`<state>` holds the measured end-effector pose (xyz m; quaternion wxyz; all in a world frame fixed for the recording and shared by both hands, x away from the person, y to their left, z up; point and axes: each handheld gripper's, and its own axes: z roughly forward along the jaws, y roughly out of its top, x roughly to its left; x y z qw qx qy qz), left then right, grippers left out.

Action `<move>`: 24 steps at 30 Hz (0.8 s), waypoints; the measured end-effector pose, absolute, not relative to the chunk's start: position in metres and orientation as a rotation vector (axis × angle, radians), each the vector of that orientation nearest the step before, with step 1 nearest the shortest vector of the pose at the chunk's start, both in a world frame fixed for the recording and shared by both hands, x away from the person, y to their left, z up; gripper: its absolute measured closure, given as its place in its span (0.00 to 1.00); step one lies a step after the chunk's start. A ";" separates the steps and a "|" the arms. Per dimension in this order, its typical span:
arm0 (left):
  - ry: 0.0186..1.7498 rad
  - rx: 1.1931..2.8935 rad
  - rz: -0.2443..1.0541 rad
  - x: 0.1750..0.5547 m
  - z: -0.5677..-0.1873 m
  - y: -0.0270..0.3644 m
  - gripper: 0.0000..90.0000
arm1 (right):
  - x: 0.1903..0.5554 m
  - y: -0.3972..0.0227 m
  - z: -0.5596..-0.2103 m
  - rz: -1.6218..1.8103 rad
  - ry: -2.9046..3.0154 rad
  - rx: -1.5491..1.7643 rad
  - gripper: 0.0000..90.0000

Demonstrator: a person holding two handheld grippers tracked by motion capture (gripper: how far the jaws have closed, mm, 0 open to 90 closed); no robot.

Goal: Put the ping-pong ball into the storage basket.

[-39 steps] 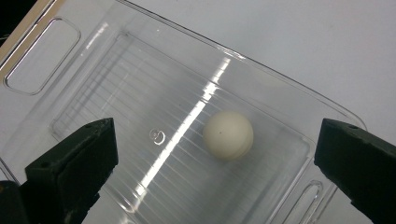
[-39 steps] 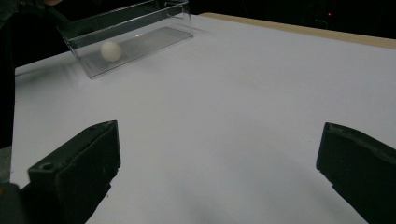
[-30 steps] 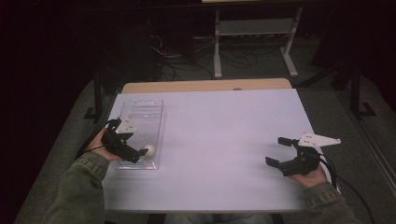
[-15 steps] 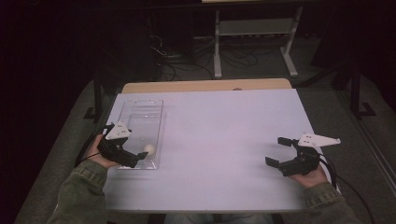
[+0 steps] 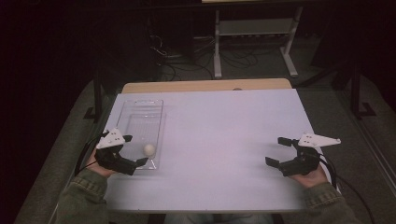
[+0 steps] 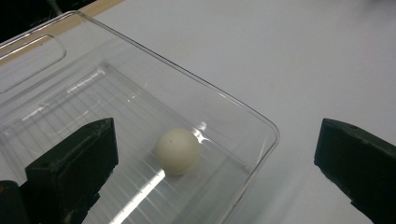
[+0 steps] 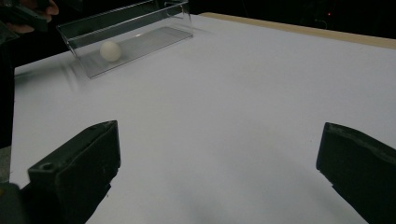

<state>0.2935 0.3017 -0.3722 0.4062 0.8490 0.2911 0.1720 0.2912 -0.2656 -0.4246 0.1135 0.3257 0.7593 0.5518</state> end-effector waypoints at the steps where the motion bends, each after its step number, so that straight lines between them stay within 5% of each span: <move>1: 0.733 2.133 0.433 0.292 -0.374 0.302 0.00 | 0.291 -0.266 -0.424 1.618 2.226 0.956 0.00; 24: 0.736 1.920 0.404 0.269 -0.391 0.311 0.00 | 0.289 -0.266 -0.423 1.629 2.197 0.932 0.00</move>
